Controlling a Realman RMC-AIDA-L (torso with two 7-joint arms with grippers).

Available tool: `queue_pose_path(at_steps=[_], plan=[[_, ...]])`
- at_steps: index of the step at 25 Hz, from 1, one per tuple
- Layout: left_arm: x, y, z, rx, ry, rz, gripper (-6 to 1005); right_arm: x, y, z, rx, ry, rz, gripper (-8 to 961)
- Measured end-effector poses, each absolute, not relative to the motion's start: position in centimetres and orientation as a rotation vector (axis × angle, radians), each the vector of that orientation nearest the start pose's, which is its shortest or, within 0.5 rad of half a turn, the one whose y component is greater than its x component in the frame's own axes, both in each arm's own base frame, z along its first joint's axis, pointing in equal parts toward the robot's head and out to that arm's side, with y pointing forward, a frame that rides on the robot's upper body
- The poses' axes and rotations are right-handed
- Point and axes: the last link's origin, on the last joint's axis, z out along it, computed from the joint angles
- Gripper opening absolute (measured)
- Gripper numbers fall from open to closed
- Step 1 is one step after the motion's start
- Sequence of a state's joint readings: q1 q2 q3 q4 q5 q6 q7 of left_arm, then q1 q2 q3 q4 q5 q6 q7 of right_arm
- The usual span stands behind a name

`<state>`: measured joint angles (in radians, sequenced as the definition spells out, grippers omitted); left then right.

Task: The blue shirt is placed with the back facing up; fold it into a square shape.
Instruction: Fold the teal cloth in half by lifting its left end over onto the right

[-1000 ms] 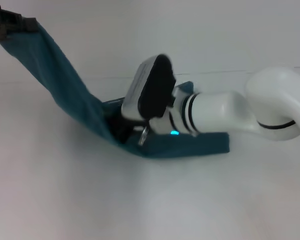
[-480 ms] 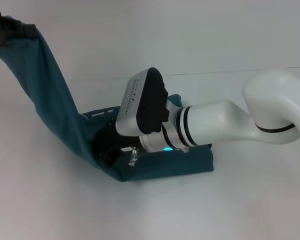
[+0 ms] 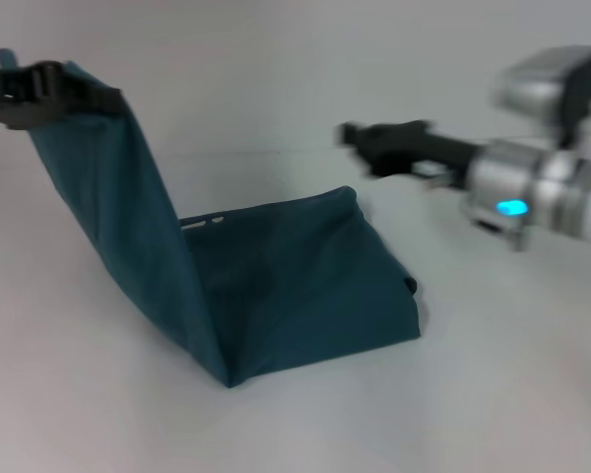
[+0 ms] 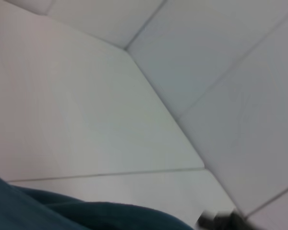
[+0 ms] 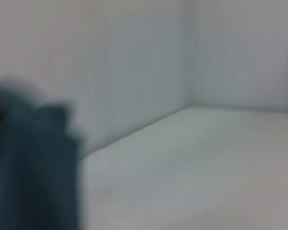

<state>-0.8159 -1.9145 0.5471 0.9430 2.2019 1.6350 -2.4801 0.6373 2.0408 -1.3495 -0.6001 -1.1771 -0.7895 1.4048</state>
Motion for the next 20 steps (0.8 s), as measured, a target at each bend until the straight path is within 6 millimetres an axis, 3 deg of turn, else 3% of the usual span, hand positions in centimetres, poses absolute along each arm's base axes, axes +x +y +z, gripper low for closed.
queue_pose_path(at_steps=[6,9,14,20], plan=[[-14.9,42.9,9.9,-2.512,-1.354,-0.555,33,28.4,40.3,5.8,-1.966,0.911,0.918,-1],[-13.2,43.2,8.7,-2.557,-1.319,-0.54,33,31.4,38.4,8.3,-1.861,0.956,0.951,-1],[-10.6,43.2,5.5,-2.636,-1.261,-0.485,32,34.4,35.9,10.8,-1.755,0.982,0.98,-1],[-7.4,41.7,-0.8,-2.742,-1.166,-0.414,33,35.7,34.7,11.6,-1.724,0.998,0.97,-1]])
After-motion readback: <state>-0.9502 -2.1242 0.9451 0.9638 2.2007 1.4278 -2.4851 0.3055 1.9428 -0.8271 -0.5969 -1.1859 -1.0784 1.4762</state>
